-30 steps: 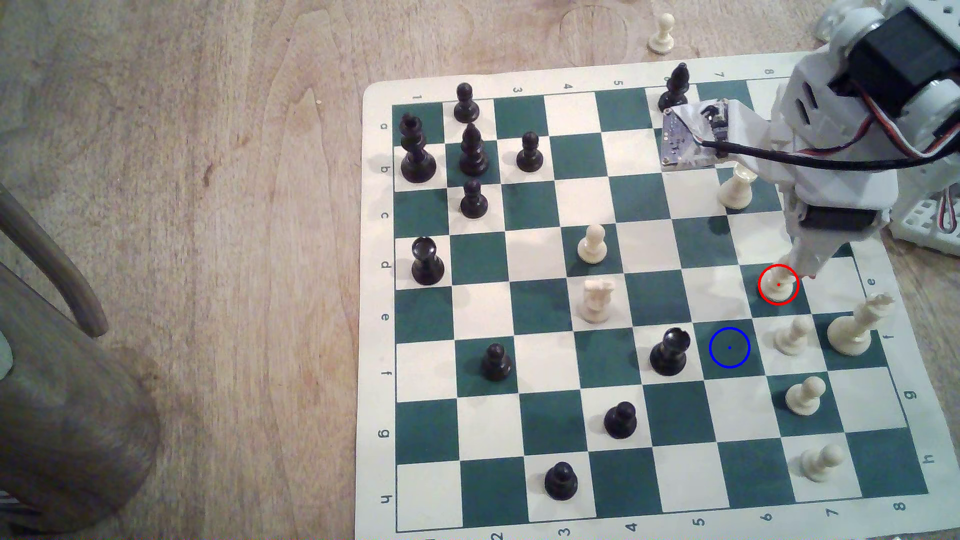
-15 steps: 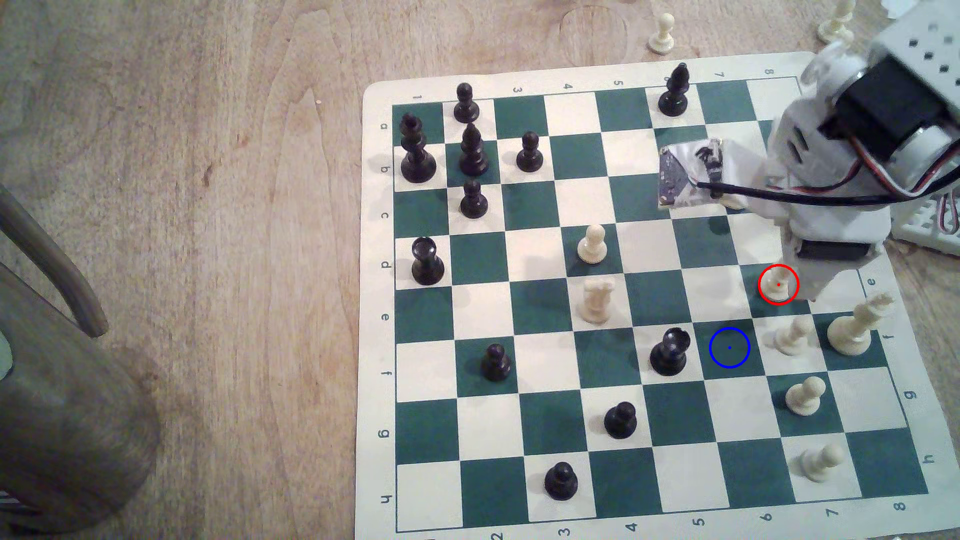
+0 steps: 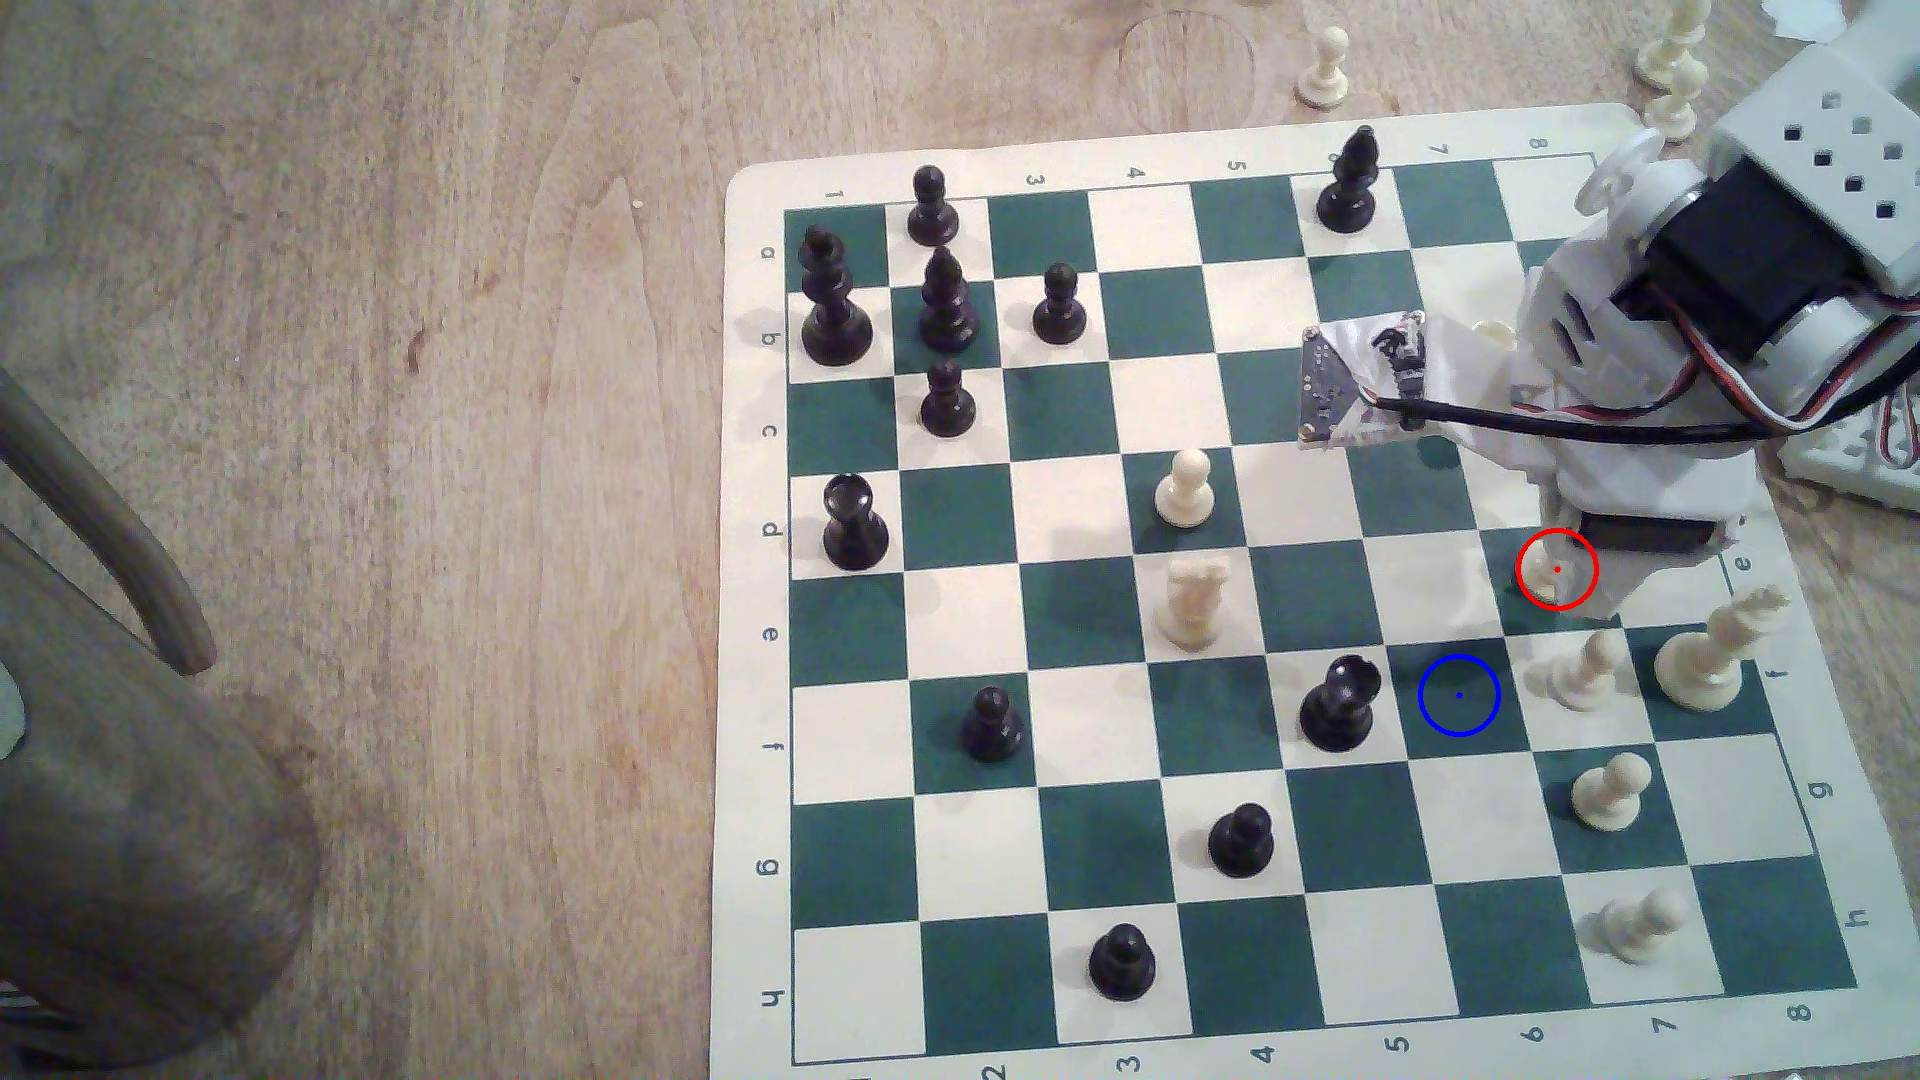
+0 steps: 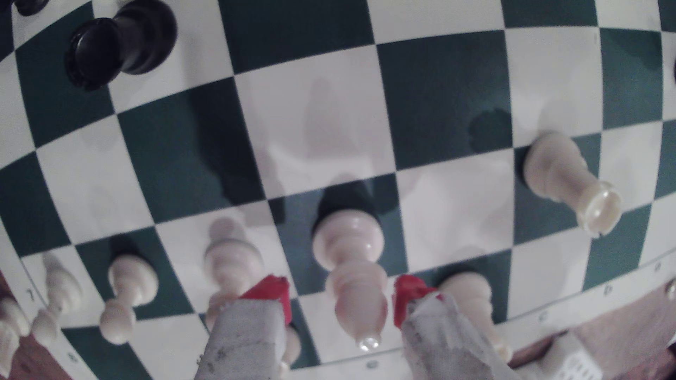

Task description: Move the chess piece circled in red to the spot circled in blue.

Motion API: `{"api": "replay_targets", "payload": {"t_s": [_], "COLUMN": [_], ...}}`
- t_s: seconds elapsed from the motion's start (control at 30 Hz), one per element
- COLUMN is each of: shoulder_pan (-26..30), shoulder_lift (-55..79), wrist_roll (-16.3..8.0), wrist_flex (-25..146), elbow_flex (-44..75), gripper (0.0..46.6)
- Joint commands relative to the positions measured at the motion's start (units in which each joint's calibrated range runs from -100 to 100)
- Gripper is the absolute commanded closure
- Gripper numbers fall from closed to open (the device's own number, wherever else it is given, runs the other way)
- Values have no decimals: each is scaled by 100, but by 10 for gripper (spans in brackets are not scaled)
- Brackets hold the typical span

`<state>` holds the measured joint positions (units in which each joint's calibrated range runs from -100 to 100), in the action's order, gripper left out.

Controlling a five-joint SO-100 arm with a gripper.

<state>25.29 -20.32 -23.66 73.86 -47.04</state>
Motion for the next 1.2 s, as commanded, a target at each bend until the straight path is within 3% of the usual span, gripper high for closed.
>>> {"api": "replay_targets", "payload": {"t_s": [0.0,0.37,0.57,0.87,1.17], "shoulder_pan": [1,9,-30,-156,173], "shoulder_lift": [37,105,-184,-761,37], "wrist_roll": [-34,59,88,190,137], "wrist_flex": [-56,-40,34,1123,992], "elbow_flex": [53,89,162,1359,2428], "gripper": [324,443,453,456,454]}}
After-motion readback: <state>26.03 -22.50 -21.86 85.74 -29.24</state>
